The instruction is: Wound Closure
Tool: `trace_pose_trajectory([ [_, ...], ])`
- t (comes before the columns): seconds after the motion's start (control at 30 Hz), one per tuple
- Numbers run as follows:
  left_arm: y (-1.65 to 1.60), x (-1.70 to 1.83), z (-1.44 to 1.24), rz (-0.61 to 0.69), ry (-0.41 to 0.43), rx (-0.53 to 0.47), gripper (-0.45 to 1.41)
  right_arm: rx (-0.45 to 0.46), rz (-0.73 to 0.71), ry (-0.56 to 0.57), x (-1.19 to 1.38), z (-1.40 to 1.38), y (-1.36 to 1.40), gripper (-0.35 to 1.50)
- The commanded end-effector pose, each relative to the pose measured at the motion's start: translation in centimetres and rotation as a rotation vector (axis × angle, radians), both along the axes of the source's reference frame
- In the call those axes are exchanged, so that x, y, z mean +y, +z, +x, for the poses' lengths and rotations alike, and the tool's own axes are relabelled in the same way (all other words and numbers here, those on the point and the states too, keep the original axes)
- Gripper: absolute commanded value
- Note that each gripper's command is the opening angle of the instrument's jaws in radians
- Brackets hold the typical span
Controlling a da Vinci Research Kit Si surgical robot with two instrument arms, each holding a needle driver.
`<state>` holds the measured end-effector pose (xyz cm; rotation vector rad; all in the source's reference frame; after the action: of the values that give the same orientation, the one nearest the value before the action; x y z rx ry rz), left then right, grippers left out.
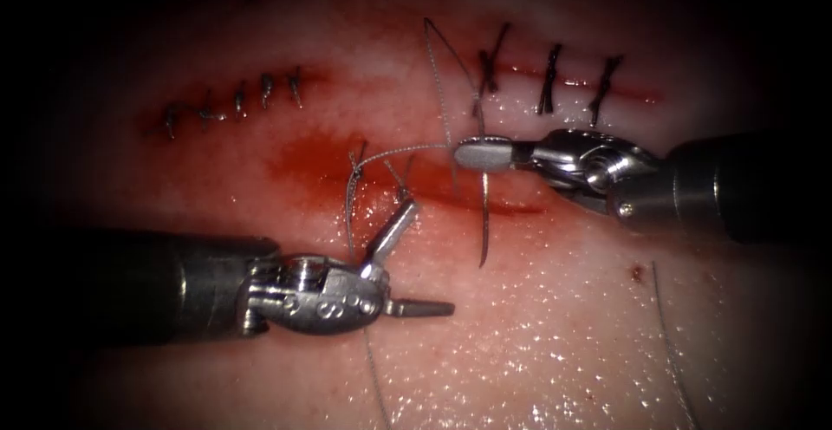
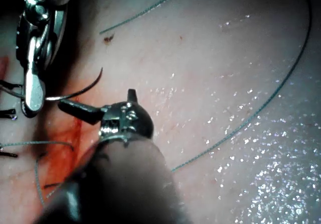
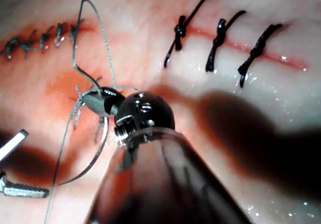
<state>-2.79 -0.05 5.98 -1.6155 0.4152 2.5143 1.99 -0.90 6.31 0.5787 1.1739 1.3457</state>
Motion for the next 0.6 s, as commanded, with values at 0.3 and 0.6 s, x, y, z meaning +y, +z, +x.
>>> trace_pose_trajectory([
  [0.3,0.82,0.43,-0.10,0.358,0.217,0.221,-0.45,-0.012,-0.500,-0.126,-0.04,-0.03,0.09,-0.35],
  [0.6,1.61,0.53,-0.25,0.443,0.315,0.403,-0.45,-0.035,-0.617,-0.130,-0.03,-0.03,0.06,-0.35],
])
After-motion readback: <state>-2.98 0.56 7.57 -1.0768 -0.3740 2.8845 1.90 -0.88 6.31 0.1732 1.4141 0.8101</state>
